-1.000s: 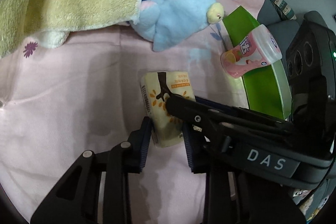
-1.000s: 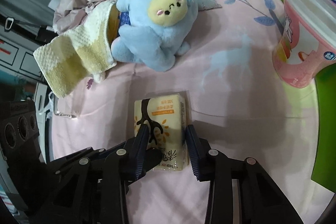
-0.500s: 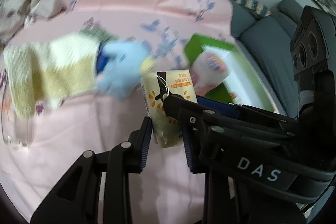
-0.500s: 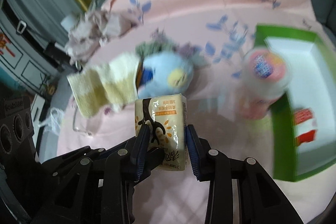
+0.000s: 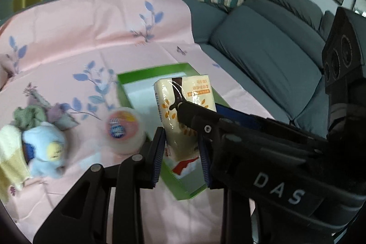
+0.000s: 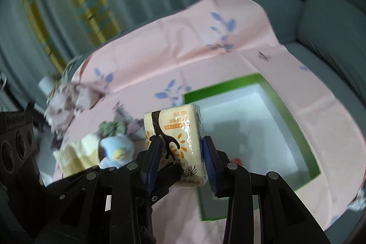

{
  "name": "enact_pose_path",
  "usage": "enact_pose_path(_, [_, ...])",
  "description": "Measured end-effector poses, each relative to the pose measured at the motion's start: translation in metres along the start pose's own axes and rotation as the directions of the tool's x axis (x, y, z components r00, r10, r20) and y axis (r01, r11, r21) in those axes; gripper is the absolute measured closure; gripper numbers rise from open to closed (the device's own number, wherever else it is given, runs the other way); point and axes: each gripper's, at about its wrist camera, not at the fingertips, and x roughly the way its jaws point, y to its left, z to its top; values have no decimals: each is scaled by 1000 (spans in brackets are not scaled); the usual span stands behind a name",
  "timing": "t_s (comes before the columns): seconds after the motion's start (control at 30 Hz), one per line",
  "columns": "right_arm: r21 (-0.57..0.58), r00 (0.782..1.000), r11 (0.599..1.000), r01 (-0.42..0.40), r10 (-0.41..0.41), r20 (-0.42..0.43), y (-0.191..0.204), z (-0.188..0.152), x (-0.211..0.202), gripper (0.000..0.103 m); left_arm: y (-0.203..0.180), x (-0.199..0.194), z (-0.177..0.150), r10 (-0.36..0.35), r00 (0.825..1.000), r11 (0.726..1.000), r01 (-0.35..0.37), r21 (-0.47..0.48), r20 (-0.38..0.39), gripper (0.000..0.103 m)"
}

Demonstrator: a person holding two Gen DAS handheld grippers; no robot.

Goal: Organize soft objects
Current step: 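Carry the tissue pack into the box beside the sock and release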

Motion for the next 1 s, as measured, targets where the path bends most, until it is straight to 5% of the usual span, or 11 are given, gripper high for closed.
enact_pose_path(0.33, [185, 995, 982, 44, -26, -100, -73, -4, 29, 64, -18, 67, -4, -48, 990, 999, 46, -14, -136, 75])
enact_pose_path(1.0, [258, 973, 960, 112, -52, -226, -112, -16, 59, 64, -30, 108, -11, -33, 960, 998, 17, -58, -278, 75])
